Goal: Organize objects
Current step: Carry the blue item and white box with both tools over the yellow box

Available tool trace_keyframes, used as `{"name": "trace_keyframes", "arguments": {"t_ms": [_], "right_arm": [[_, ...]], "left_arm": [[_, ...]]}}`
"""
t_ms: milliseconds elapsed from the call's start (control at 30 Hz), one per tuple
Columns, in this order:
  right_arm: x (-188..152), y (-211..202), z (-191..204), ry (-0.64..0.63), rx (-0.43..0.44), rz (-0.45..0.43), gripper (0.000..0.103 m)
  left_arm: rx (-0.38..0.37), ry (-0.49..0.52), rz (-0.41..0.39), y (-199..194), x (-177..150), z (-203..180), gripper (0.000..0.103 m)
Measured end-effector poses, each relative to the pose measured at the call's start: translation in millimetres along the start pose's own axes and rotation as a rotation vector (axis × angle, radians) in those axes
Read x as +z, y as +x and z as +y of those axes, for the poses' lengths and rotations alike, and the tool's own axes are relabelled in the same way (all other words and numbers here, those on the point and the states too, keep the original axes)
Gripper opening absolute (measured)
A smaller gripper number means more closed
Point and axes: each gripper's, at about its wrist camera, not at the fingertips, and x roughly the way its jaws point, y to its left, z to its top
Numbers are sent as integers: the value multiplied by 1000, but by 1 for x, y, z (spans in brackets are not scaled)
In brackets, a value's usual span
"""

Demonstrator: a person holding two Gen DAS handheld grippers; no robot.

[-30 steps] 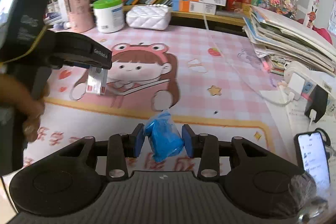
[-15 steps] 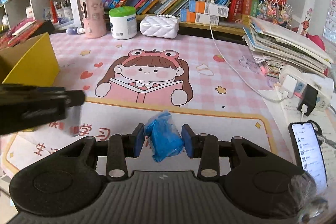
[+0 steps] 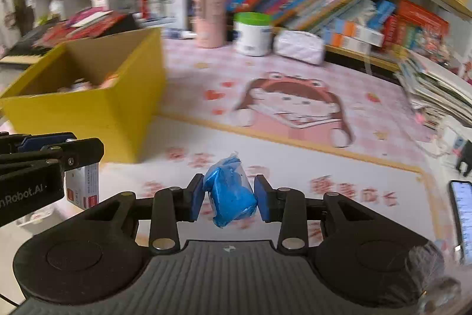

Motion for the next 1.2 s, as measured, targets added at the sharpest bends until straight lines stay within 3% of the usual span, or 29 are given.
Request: {"name": "trace_keyframes", "arguments": {"t_ms": [300,567,933,1200], "right_arm": [[-22,-27,92,-45,102,-14,34],[-37,-51,135,-67,130,-21,34],[-40,-68,149,-81,129,-44,34],[-15,-60,141,-69,147,-76,34]], "left_arm": [[79,-27,-25,-65,-28,65,27],[113,-41,-38,-103,-46,92,27],[128,-68,-57,-119,-50,105,27],[128,-76,-80,-104,-30,105,27]]}}
